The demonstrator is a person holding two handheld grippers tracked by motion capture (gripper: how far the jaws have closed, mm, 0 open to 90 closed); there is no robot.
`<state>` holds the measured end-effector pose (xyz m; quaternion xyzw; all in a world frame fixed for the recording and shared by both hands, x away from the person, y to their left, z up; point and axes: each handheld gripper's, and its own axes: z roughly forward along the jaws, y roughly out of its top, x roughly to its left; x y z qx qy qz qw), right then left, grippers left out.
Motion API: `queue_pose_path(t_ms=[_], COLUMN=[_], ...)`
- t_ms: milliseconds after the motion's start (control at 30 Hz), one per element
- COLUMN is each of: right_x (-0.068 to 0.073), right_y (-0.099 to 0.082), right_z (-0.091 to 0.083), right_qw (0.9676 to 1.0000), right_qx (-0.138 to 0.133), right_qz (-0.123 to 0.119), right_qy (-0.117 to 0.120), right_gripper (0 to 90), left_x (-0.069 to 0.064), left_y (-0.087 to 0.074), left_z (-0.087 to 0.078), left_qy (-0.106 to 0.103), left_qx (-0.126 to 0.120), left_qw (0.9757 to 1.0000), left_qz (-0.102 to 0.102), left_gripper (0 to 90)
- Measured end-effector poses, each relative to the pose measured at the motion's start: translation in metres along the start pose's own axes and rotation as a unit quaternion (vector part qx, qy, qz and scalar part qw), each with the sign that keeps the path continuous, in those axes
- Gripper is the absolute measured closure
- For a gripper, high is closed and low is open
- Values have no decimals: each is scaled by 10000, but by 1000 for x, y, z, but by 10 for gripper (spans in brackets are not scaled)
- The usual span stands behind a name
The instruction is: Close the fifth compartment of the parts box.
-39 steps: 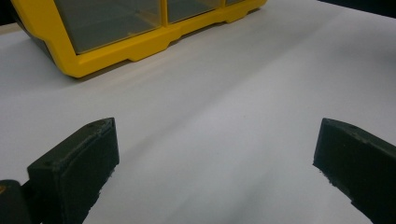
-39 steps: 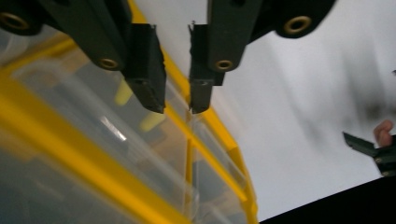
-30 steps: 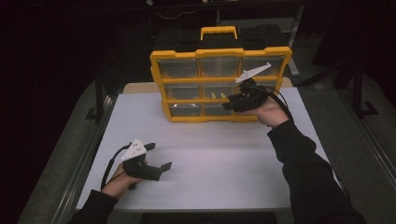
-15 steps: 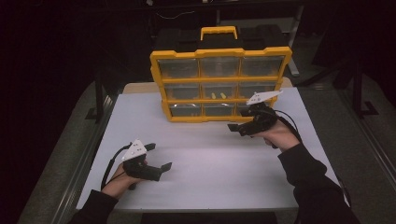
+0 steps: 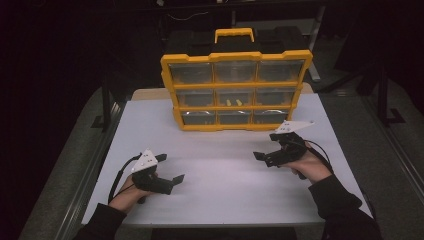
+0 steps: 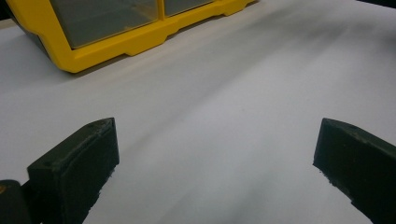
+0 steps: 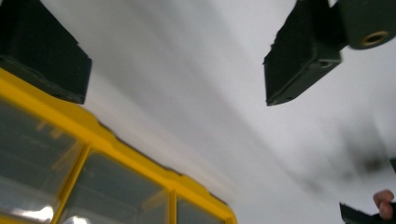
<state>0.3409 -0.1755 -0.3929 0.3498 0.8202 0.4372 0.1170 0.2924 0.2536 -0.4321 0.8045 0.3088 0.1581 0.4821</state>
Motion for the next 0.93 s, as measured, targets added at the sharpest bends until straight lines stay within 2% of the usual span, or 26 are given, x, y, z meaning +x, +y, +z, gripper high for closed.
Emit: queue_pose_path(t_ms=[133,233,400,500,700,933], right_x=[2,4,7,10,9,8], right_y=[-13,-22,-34,-46,-55,-55], right_z=[-1,-1,-3,-4,-6,-7], right_qw=[9999,9995,9993,9986,9986,9989], right_qx=[133,238,324,474,495,437], right_qz=[-63,-102,-100,-123,-41,-20], right_qy=[-64,-162,-139,-176,-166,-184], right_gripper=[10,0,0,0,0,0], left_x=[0,0,0,0,0,0], left_y=[0,0,0,0,0,0], left_z=[0,0,0,0,0,1], left_qy=[-5,-3,-2,-4,-1,0], left_qx=[9,17,20,20,24,43], left_qw=[10000,10000,10000,10000,10000,10000], left_qz=[2,2,3,1,4,17], left_gripper=[0,0,0,0,0,0])
